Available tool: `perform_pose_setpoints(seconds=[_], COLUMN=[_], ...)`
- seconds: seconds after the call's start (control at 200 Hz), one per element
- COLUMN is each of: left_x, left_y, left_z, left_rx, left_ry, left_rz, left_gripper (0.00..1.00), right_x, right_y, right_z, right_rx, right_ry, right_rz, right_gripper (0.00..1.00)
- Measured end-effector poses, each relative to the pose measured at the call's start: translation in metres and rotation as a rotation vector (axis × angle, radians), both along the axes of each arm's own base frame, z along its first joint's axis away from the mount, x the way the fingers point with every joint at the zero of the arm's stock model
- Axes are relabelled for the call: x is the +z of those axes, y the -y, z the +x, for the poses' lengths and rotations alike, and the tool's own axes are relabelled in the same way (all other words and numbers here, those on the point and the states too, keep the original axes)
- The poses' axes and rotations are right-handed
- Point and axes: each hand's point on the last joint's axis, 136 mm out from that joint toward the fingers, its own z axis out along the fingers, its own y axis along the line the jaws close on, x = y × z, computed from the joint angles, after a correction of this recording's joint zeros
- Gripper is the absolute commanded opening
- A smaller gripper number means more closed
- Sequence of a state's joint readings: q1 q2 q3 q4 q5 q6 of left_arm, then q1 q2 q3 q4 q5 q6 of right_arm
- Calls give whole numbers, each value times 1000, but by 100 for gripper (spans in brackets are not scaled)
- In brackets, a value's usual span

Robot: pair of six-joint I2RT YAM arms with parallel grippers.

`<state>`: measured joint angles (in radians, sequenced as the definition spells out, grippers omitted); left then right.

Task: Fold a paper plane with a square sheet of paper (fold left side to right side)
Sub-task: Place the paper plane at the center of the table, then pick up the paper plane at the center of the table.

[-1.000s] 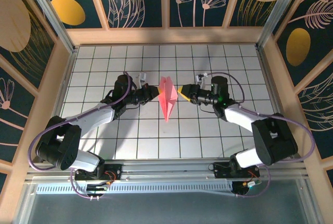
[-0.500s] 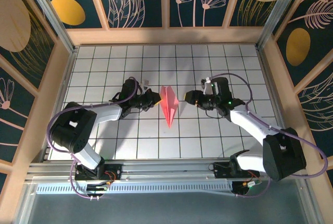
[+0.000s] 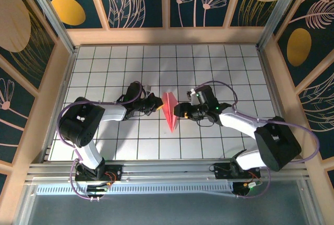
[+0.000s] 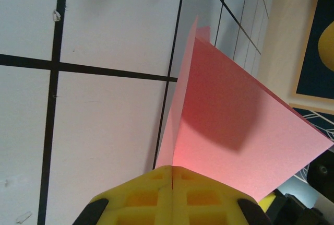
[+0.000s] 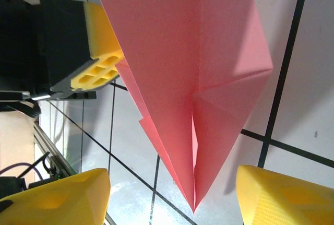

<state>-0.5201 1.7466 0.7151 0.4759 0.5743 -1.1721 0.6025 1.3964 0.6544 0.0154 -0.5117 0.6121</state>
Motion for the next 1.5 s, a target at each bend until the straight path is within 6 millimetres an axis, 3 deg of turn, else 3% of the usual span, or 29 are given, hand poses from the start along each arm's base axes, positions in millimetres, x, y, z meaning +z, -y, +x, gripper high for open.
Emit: perform_pose_setpoints(seconds=[0.656, 1.326, 1.496], left_x=[-6, -7, -7], left_y=[2, 4, 4], left_z=[-2, -3, -3], left_rx=[-4, -5, -6], left_ry=[-11, -11, -11], left_rz=[4, 8, 9], left_gripper=[0, 0, 0], right_x=[-22, -34, -41], right_y=[-24, -46, -40], right_z=[0, 11, 10], right_rx=[35, 41, 38], right_ry=[-36, -14, -16], right_rz=[-24, -188, -252], right_gripper=[64, 51, 40])
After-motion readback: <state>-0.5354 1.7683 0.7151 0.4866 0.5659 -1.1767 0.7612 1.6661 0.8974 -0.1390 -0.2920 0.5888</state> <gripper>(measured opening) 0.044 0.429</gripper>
